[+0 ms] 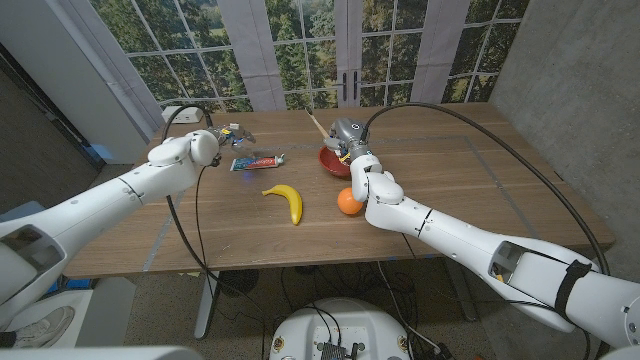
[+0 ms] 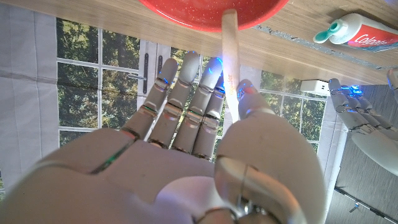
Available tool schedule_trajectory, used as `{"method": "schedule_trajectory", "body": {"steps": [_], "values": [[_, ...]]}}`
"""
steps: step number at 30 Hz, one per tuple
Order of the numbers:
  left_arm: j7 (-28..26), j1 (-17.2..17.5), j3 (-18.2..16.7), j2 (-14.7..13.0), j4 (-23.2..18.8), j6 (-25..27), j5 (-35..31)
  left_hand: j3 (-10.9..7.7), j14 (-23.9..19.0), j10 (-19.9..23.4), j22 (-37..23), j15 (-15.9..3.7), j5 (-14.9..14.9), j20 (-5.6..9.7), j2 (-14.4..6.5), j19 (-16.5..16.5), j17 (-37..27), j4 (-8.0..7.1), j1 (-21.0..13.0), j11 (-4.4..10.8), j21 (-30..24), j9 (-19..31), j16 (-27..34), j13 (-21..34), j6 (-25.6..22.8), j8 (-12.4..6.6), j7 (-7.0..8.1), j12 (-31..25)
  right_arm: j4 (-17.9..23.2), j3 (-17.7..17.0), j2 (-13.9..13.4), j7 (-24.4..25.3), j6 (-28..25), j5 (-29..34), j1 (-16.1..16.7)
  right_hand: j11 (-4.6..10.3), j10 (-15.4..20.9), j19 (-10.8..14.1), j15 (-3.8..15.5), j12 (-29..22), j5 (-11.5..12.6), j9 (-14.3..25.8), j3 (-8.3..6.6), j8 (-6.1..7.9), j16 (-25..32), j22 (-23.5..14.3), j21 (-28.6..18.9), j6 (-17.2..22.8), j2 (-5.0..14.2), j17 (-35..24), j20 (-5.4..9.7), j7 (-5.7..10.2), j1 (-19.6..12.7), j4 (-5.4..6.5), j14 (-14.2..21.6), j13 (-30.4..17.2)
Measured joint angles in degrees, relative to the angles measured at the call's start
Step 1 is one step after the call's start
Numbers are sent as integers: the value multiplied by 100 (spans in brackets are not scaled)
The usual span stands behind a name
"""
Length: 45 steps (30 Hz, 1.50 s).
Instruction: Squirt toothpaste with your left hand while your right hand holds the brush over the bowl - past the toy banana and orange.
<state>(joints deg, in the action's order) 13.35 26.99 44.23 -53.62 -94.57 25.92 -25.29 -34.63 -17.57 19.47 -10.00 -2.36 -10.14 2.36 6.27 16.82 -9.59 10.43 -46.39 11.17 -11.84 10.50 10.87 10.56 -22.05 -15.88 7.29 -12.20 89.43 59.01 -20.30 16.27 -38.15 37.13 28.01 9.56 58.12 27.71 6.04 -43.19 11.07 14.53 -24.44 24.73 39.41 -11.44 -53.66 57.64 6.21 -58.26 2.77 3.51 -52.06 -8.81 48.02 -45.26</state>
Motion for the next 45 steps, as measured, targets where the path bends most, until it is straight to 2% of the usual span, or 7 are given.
{"method": "schedule_trajectory", "body": {"steps": [2,7,10,22,31,39,45], "values": [[89,-44,36,21,51,-126,-132,32,-36,61,0,0,0,-4,39,19,0,11,-50,18,0,5,0,0,-62,-26,58,0,1,-5,-1,1,0,0,2,0,0,0,0,0,0,0,0,-1,-21,0,-43,0,0,-25,0,0,0,0,0,0],[244,-161,135,110,206,-333,-410,166,-191,198,0,-10,0,1,97,170,-16,-13,-222,20,-24,31,0,22,-277,-99,67,0,9,-12,-3,2,-1,-3,8,0,0,0,-11,0,0,0,0,-1,-40,0,-43,0,0,-52,0,0,0,0,11,0],[285,-176,150,125,228,-408,-533,223,-241,256,-5,0,0,0,80,205,-16,-23,-295,26,-24,55,0,26,-371,-143,119,0,12,-15,-5,3,-2,-5,11,0,0,-21,-22,0,0,0,0,-3,-44,0,-45,-1,0,-52,21,1,0,0,22,0],[198,-171,233,336,492,-681,-999,419,-558,709,-28,-9,0,5,30,413,-43,-12,-621,90,-68,84,40,54,-684,-341,131,-73,63,-26,-27,14,-29,-17,33,0,0,-52,10,1,-4,-2,0,7,-86,-1,-133,10,1,-132,-11,-10,1,0,52,0],[-18,-55,229,425,613,-815,-1158,514,-794,950,-28,-21,0,11,-118,542,-69,-13,-900,111,-90,111,89,79,-806,-404,254,-115,111,-28,-54,13,-48,-17,51,0,0,-52,-1,2,-14,-3,-2,7,-109,26,-187,10,2,-185,-11,-10,2,-2,62,-27],[-227,15,195,484,708,-933,-1189,592,-885,1051,-27,-30,0,11,-269,686,-96,-91,-1051,110,-134,111,133,93,-806,-448,253,-115,133,-28,-61,-8,-68,-11,69,0,0,-73,20,42,-22,-3,-12,6,-172,26,-210,10,26,-245,10,-10,26,-12,82,-19],[-305,38,182,571,864,-1043,-1168,616,-947,1051,-27,-30,0,12,-304,749,-96,-89,-1086,110,-134,110,133,105,-837,-448,222,-115,127,-28,-59,-9,-69,-7,71,0,0,-94,20,42,-24,-1,-12,5,-180,25,-254,10,26,-290,-11,-9,26,-12,82,-27]]}}
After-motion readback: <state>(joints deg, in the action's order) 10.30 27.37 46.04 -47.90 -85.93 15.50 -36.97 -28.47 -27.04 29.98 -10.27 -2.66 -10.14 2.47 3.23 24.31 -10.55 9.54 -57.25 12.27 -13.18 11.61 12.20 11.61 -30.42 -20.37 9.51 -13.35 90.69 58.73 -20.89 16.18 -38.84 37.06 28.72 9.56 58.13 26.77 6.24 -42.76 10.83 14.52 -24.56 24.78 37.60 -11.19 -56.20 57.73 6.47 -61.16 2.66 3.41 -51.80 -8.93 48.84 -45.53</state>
